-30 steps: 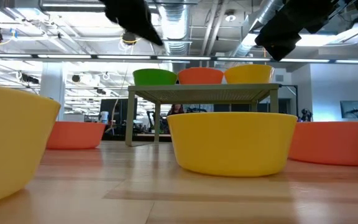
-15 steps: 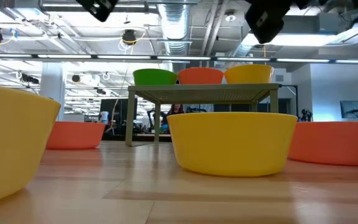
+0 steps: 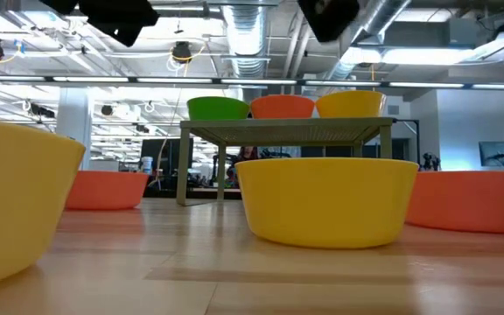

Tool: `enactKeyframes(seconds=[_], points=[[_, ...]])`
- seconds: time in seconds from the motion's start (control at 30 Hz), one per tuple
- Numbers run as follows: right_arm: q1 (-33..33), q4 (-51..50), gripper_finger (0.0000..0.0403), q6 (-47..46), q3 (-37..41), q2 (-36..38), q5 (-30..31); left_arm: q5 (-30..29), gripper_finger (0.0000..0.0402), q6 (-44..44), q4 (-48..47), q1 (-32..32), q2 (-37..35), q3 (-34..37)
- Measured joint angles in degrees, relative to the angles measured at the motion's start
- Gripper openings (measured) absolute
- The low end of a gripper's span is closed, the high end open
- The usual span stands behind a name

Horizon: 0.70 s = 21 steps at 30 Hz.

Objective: Pick & Place Mini bowls
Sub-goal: Stack the yellow bowl on top of the yellow bowl on the shelf

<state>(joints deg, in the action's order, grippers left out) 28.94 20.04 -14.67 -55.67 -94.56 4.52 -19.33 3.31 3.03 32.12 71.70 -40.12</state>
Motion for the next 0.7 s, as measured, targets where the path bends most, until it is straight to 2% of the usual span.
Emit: enactKeyframes(seconds=[0.1,0.2,0.3,0.43,0.7], points=[[2.0,-5.7,0.0079,1.2,-6.0,-3.4,0.5,-0.2,0.0112,0.0,0.0,-0.2,0.0,0.0],[3.1,-17.2,0.0083,1.2,-12.2,-6.4,1.7,-0.1,0.0112,0.0,0.0,-0.3,0.0,0.0],[3.6,-28.9,0.0095,-1.5,-17.7,-9.5,2.0,-0.2,0.0112,0.0,0.0,-0.4,0.0,0.0],[3.2,-39.0,0.0121,-6.1,-22.9,-13.5,2.2,-0.2,0.0112,0.1,0.0,-0.4,0.0,0.0],[2.8,-43.6,0.0184,-11.5,-26.1,-18.8,2.2,-0.2,0.0112,0.5,0.0,-0.4,0.0,0.0]])
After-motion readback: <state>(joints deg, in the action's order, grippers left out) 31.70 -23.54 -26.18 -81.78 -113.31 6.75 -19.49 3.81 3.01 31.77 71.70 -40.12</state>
